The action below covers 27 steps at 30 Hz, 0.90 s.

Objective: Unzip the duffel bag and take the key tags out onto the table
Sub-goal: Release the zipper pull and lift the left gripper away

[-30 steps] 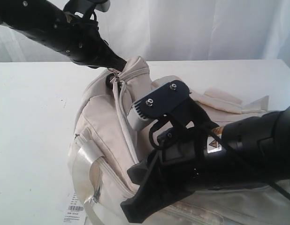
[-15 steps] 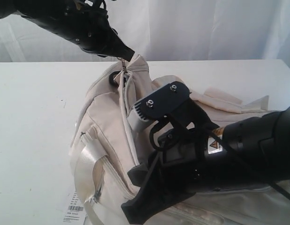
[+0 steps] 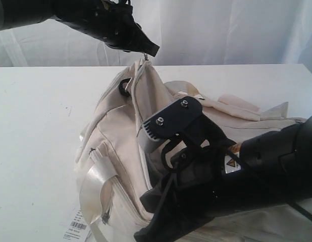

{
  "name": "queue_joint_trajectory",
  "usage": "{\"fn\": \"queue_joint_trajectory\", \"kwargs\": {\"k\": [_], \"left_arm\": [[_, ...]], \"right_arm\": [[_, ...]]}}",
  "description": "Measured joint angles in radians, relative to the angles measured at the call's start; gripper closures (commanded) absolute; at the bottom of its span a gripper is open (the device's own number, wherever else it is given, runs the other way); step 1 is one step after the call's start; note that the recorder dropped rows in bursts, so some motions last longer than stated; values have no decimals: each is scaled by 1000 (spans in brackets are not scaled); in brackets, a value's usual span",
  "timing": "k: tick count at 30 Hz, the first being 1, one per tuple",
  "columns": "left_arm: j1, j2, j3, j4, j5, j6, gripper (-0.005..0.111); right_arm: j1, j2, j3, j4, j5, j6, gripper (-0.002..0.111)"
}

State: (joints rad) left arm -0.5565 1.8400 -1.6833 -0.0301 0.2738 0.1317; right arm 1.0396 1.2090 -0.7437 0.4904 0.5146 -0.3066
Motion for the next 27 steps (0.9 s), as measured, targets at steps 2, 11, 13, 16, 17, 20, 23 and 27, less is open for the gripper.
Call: {"fn": "queue_joint_trajectory", "kwargs": {"k": [2, 11, 13, 16, 17, 20, 23, 27], "left_arm": [[0, 14, -15, 0, -3, 2, 107], [0, 66, -56, 4, -21, 2, 107], [0, 66, -56, 4, -21, 4, 102], [0, 66, -58, 6, -13, 17, 85], [0, 66, -58, 11, -5, 30, 78], [7, 61, -62, 30, 6, 64, 56], [14, 38, -68, 47, 28, 72, 46], [14, -11, -70, 49, 75, 76, 50]], "right_arm": [[0, 0, 0, -2, 4, 0, 108], [0, 0, 4, -4, 23, 0, 108], [0, 0, 6, -4, 23, 0, 108], [0, 0, 6, -4, 27, 0, 108], [0, 0, 7, -4, 32, 0, 108], [7, 0, 8, 4, 76, 0, 108], [12, -1, 8, 7, 106, 0, 108], [12, -2, 8, 7, 110, 0, 108]]}}
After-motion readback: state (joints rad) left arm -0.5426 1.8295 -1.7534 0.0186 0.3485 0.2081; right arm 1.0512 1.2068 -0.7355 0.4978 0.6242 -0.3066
